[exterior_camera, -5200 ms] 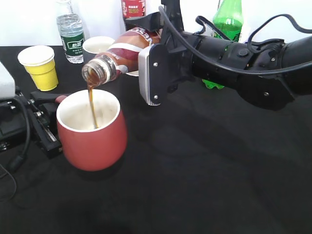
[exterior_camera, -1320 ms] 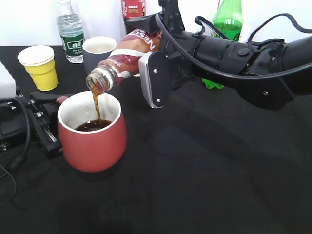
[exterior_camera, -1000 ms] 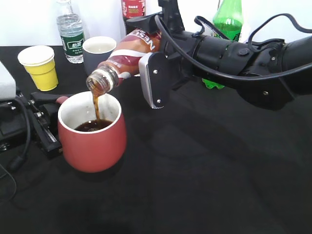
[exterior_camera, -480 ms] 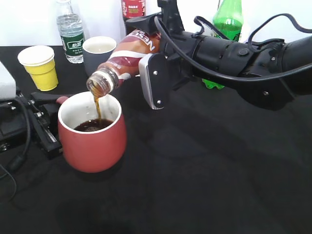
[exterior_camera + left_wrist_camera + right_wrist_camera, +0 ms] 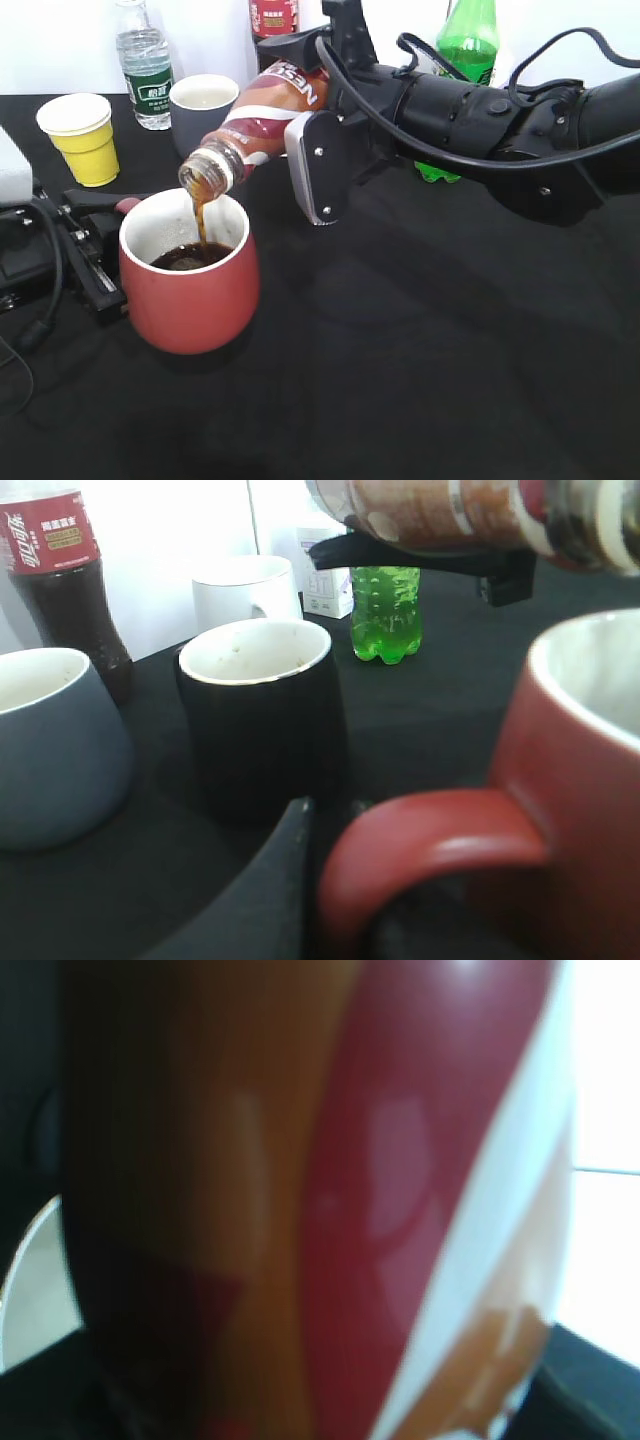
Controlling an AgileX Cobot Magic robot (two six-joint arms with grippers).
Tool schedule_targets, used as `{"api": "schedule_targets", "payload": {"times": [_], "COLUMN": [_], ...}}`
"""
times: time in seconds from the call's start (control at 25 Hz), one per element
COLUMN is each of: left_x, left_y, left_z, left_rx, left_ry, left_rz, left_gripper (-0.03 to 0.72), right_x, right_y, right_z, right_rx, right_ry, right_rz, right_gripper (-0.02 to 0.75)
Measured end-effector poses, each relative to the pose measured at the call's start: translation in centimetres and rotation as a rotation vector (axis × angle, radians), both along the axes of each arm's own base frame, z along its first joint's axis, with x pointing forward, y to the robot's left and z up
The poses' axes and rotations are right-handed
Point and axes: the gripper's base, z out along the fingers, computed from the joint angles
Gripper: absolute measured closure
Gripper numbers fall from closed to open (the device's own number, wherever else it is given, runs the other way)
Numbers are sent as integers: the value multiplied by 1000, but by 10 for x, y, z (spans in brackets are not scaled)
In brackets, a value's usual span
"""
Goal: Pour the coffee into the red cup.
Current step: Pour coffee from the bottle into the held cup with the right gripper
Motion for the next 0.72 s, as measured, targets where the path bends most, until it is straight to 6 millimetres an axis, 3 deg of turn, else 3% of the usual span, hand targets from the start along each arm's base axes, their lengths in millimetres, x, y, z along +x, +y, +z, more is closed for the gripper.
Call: {"api": "schedule_targets", "payload": {"times": [0.72], "left_x": [0], "left_y": [0], "left_z": [0], "left_rx": [1], "left_ry": [0], "left_rz": [0], "left_gripper": [617], "right_x": [0], "right_y": [1], "right_z": [2], "right_rx": [-1], "right_ry": [-34], "right_rz": [10], "right_gripper": [203]}}
